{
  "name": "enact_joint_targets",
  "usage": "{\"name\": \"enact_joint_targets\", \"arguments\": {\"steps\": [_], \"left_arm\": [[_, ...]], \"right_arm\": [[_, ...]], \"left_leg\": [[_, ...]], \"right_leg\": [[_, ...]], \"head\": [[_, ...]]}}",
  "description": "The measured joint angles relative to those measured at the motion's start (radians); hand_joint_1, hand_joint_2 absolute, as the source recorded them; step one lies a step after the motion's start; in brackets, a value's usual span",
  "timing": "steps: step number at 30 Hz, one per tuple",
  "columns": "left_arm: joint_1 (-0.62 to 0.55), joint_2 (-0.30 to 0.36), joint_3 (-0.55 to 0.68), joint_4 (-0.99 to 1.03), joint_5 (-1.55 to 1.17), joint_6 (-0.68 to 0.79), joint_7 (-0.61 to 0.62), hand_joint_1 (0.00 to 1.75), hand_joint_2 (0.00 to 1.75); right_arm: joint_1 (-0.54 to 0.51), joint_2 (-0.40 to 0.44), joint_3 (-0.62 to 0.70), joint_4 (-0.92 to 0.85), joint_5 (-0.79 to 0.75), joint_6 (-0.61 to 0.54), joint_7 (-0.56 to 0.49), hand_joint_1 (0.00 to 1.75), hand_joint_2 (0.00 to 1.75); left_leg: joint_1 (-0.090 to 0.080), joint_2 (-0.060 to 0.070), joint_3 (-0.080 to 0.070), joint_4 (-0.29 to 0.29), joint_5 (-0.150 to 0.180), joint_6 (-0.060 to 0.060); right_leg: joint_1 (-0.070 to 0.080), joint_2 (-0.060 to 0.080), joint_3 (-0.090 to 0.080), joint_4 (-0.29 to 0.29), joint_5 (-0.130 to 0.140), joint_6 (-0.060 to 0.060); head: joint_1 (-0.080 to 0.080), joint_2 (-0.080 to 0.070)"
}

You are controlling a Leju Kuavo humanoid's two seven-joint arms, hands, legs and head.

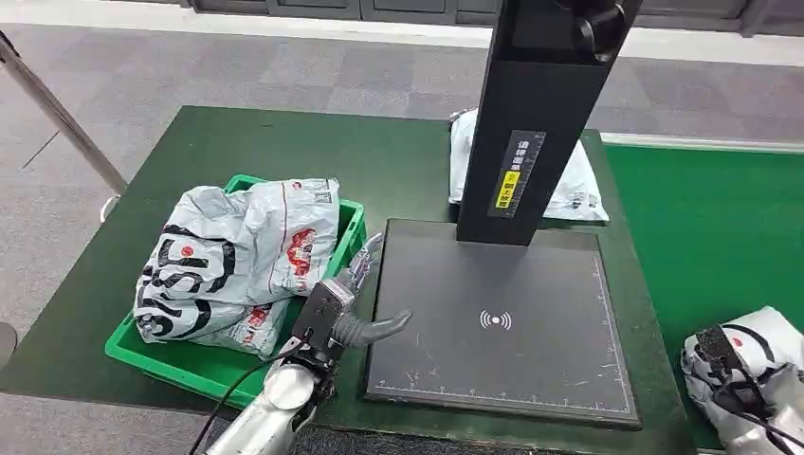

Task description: Moved the parcel from conveyor to table for the left to box.

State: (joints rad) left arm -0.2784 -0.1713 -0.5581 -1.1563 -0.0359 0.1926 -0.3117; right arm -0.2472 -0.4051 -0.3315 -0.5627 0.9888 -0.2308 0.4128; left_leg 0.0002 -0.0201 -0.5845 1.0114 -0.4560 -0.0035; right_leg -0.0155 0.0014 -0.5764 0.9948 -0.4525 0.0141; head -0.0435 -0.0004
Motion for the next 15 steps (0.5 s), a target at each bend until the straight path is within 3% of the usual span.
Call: {"name": "enact_joint_targets", "arguments": {"steps": [11,12,15], "left_arm": [[0.0,0.0,0.0,0.0,-0.001,0.0,0.0,0.0,1.75],[0.0,0.0,0.0,0.0,-0.001,0.0,0.0,0.0,1.75],[0.0,0.0,0.0,0.0,-0.002,0.003,0.0,0.0,1.75]], "right_arm": [[0.001,0.0,0.0,0.0,0.0,0.0,0.0,0.0,1.75],[0.001,0.0,0.0,0.0,0.0,0.0,0.0,1.75,1.75],[0.0,0.0,-0.001,0.0,-0.023,0.023,-0.024,1.75,1.75]], "left_leg": [[0.0,-0.001,0.0,0.0,0.0,0.001],[0.0,-0.001,0.0,0.001,0.0,0.001],[0.0,-0.001,0.0,0.001,-0.001,0.002]], "right_leg": [[0.0,-0.001,0.001,-0.001,0.001,0.001],[0.0,-0.001,0.001,-0.001,0.0,0.001],[0.0,-0.002,0.003,-0.001,0.0,0.002]], "head": [[0.0,0.0],[0.0,0.0],[0.0,0.0]]}}
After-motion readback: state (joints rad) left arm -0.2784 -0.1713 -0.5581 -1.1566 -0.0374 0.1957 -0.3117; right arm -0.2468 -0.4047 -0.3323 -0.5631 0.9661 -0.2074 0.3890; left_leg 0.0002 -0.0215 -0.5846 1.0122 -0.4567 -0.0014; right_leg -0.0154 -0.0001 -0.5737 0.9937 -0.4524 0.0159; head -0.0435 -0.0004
